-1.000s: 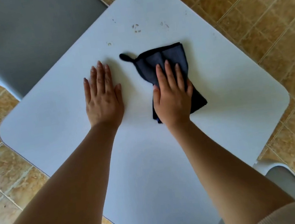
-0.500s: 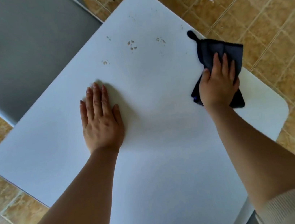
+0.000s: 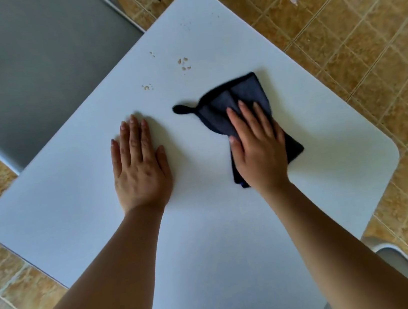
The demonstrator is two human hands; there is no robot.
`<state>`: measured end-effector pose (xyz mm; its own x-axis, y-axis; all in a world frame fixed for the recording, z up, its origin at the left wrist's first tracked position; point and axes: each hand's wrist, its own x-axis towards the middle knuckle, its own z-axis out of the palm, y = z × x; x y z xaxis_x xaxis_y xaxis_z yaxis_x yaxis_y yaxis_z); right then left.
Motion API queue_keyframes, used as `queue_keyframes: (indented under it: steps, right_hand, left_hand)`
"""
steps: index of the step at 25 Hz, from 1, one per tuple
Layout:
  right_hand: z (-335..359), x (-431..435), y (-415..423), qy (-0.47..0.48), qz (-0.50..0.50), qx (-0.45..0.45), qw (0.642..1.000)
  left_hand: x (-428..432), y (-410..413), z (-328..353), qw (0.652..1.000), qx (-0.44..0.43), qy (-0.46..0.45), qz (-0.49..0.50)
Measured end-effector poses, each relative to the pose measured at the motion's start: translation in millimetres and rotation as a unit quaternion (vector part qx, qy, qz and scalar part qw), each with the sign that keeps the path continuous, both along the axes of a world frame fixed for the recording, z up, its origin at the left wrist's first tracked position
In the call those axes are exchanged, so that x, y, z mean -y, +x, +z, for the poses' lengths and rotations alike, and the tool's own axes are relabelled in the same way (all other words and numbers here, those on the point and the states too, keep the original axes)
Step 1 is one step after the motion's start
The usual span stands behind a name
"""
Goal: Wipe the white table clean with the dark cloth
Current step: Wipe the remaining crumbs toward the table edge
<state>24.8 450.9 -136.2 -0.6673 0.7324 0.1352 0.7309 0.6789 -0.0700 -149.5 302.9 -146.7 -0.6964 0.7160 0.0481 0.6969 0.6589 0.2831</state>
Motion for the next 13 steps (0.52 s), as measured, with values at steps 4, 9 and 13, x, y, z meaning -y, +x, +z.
queue_keyframes:
  steps: [4, 9, 13]
  right_hand:
    - [2.8, -39.1, 20.0, -0.017, -0.155, 0.027, 0.987]
    - [14.0, -111.0, -51.0, -0.112, -0.205, 0.023, 0.972]
    - [15.3, -106.1, -114.2, -0.132, -0.129, 0.038, 0.982]
  left_hand:
    - [-1.2, -0.9, 0.7, 1.0, -0.002, -0.001, 0.001]
    - [-1.8, -1.1, 2.2, 1.0, -0.004, -0.004, 0.002]
    - [-1.7, -0.2, 1.8, 1.0, -0.003, -0.003, 0.004]
